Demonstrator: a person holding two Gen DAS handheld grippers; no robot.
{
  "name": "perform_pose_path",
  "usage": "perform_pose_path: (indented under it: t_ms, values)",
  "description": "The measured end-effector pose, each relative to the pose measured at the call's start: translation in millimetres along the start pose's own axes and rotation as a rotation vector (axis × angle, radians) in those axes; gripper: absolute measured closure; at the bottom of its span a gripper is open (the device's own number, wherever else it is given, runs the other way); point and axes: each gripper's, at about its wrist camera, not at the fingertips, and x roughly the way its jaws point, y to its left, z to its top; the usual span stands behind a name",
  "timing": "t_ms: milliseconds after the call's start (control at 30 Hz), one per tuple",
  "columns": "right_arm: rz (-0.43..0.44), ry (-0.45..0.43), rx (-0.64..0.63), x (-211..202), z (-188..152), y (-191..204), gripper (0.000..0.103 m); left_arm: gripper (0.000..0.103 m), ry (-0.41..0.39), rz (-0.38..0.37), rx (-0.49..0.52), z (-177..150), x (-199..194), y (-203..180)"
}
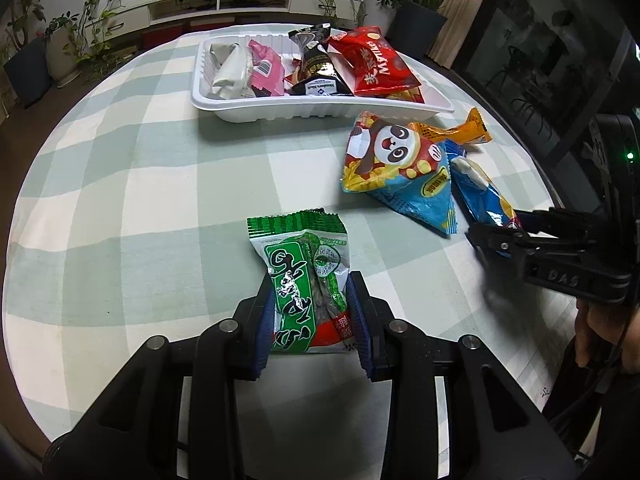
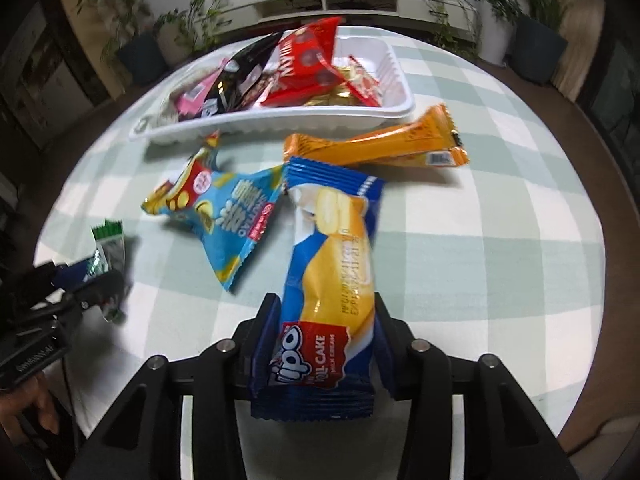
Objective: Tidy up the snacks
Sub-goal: 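Grasp the green packet with the left tool while the right tool grasps the blue Tipo cake, then carry the green packet and blue cake into the tray and open both tools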
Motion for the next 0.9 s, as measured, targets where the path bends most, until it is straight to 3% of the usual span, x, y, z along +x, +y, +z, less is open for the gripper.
perform_pose_path:
  t_ms: [133, 333, 633, 900]
  values:
    - [-0.019, -0.014, -0.028, -1.2, -3.8, 3.6, 0.057, 0.071, 0.003, 0.001, 0.001, 0.4, 0.4, 0.7]
    - [-0.004, -0.024, -0.019, -7.9, -13.9, -1.9, 0.070, 0.071, 0.004, -0.006, 0.009, 0.4, 0.7, -2.2]
    - [0.086, -0.080, 0.080, -30.8, -26.5, -18.1, 0.074, 0.071, -0.021, -0.040, -0.016, 2.5, -10.2, 3.5]
    - [0.193, -0.203, 0.177, -70.5, -3.1, -50.6, 0.075, 0.071, -0.089, -0.077, -0.041, 35.8, -37.9, 14.1]
